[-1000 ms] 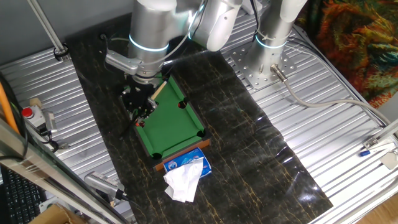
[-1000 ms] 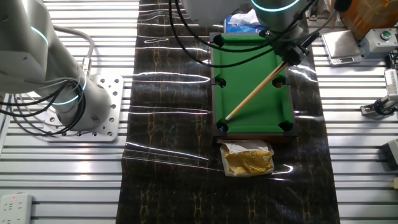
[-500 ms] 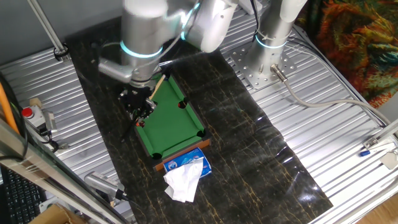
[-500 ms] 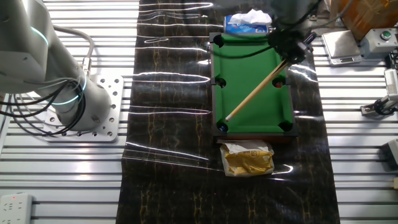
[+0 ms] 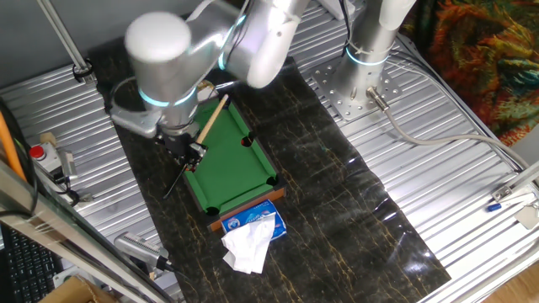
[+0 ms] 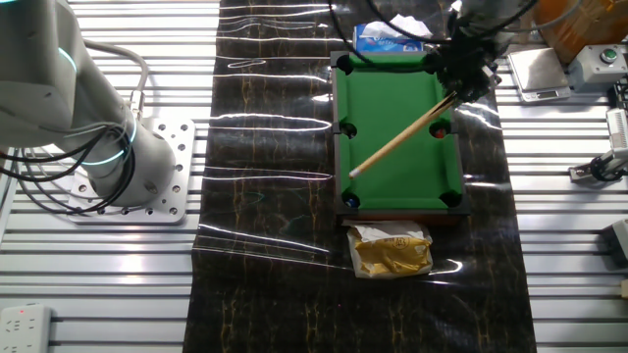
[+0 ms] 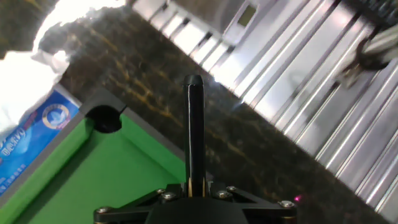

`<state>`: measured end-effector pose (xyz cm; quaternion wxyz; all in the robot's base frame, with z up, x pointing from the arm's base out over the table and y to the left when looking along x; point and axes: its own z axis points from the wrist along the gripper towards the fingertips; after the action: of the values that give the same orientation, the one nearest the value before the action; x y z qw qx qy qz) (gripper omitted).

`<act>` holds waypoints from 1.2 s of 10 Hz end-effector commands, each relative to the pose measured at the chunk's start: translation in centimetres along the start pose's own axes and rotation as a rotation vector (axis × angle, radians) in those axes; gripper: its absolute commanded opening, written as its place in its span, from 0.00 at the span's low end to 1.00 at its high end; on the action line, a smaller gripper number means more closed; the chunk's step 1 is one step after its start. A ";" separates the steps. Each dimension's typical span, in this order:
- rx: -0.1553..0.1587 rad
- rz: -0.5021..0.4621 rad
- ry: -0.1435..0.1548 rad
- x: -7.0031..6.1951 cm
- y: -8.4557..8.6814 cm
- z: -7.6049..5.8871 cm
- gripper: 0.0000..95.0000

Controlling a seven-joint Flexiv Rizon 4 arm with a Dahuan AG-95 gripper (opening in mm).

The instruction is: Hit the pool ball

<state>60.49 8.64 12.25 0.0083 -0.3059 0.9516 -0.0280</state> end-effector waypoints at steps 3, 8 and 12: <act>0.016 0.033 -0.058 0.1 0.1 1.3 0.00; -0.007 0.014 -0.087 0.1 0.2 2.8 0.00; -0.014 -0.011 -0.092 0.1 0.2 2.8 0.60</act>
<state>60.47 8.56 9.30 0.0509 -0.3127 0.9485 -0.0070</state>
